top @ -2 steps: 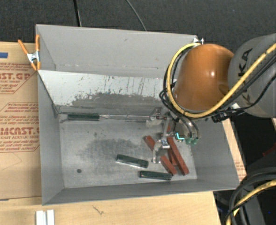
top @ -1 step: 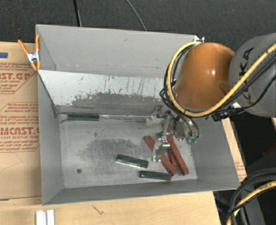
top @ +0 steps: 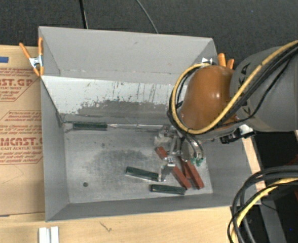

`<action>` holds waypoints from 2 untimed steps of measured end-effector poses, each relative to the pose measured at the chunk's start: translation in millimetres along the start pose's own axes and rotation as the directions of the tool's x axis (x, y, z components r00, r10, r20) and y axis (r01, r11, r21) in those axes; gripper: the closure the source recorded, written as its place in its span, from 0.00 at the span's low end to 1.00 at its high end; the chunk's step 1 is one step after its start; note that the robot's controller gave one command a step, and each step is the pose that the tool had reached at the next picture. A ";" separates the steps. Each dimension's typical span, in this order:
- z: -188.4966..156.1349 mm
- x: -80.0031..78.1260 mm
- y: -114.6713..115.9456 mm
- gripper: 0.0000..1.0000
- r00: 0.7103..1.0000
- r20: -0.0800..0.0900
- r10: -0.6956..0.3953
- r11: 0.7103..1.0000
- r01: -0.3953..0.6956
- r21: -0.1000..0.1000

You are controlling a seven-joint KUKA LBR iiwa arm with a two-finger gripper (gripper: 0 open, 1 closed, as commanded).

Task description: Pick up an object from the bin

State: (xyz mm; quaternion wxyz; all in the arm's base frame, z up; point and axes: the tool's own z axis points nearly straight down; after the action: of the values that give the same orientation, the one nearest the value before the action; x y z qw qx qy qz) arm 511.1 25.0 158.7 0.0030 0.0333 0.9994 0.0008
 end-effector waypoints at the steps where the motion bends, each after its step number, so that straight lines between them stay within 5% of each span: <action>1: 76.4 0.7 -3.0 0.00 1.000 -0.007 0.018 1.000 -0.018 0.001; 2: 32.3 19.2 11.5 0.00 0.971 -0.010 0.239 0.971 -0.239 0.004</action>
Offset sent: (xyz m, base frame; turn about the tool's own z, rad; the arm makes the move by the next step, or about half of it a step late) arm -0.0232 0.0199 -0.0089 0.2760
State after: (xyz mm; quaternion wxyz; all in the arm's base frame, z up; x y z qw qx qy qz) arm 493.0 37.8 126.3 -0.0026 0.1533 0.9882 -0.0003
